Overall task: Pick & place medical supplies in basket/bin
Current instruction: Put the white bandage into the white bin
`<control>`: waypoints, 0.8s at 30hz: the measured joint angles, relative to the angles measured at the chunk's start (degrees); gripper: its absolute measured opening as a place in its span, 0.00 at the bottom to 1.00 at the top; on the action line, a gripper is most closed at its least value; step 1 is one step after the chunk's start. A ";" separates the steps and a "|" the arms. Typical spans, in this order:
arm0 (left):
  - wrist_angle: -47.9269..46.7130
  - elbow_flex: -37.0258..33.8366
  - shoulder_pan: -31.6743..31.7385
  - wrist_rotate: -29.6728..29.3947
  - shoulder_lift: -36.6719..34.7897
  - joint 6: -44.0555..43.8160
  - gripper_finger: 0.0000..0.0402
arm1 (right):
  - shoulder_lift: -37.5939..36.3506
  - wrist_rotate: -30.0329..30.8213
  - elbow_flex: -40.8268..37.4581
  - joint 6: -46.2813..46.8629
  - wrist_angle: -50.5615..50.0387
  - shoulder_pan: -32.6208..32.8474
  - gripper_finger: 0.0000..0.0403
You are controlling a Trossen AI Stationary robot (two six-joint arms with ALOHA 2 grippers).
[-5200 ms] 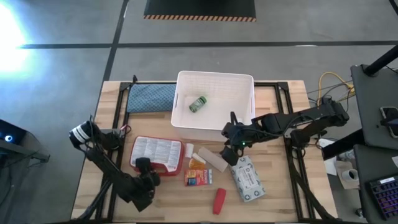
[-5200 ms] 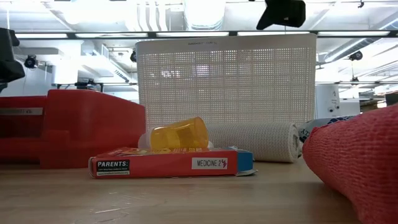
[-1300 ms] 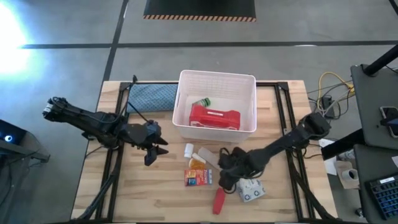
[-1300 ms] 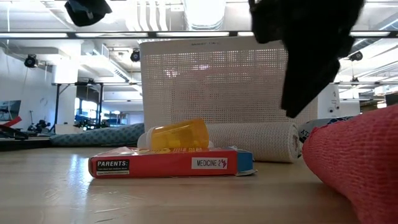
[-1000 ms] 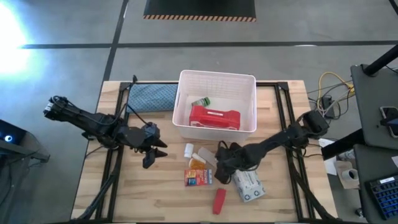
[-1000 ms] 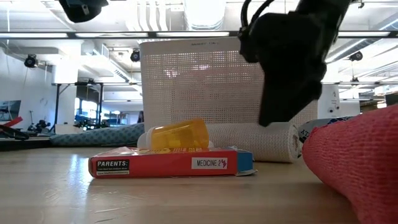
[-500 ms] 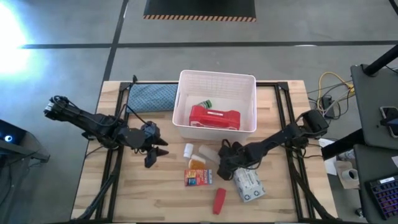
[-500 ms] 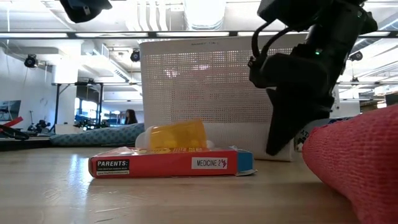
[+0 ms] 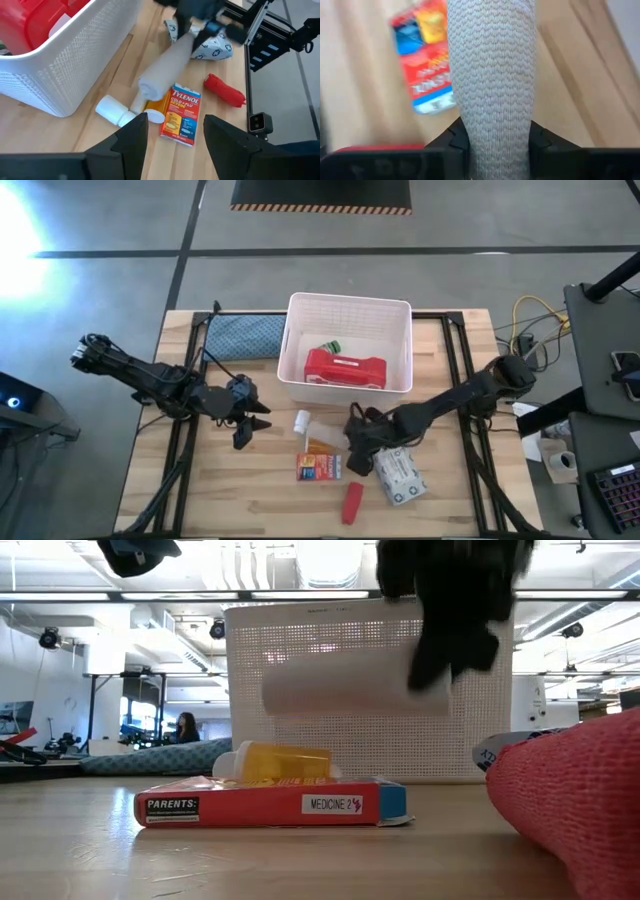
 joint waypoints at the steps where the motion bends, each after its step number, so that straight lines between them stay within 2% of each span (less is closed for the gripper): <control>1: -0.05 0.00 0.00 0.02 0.00 0.25 0.43 | -0.96 -0.18 1.15 -0.96 -1.60 -0.02 0.21; 5: -0.06 0.00 0.00 0.01 -0.01 1.41 0.43 | -6.63 -1.54 4.96 -2.51 -4.59 -0.45 0.21; 8: -0.05 -0.04 0.00 0.01 0.00 1.51 0.43 | -11.26 -0.14 8.10 -2.51 -4.51 -0.52 0.21; 10: -0.03 -0.04 -0.05 0.00 0.00 1.51 0.43 | -14.06 5.82 10.83 -3.24 -4.06 -0.55 0.21; 14: -0.01 -0.15 -0.13 0.00 0.00 1.77 0.43 | -18.32 25.12 15.48 -8.15 -4.65 -2.94 0.21; 16: -0.03 -0.24 -0.13 -0.15 0.11 2.63 0.43 | -19.55 28.61 16.98 -8.56 -7.42 -7.02 0.21; 18: 0.03 -0.26 -0.13 -1.10 0.31 3.03 0.43 | -20.06 26.65 17.82 -6.30 -10.93 -11.94 0.21; 22: 0.88 -0.28 -0.13 -1.46 0.35 3.04 0.43 | -19.51 16.85 17.20 -3.96 -19.60 -20.83 0.22; 24: 1.58 -0.28 -0.22 -1.52 0.35 3.02 0.43 | -18.61 15.23 16.37 -3.49 -23.05 -24.15 0.22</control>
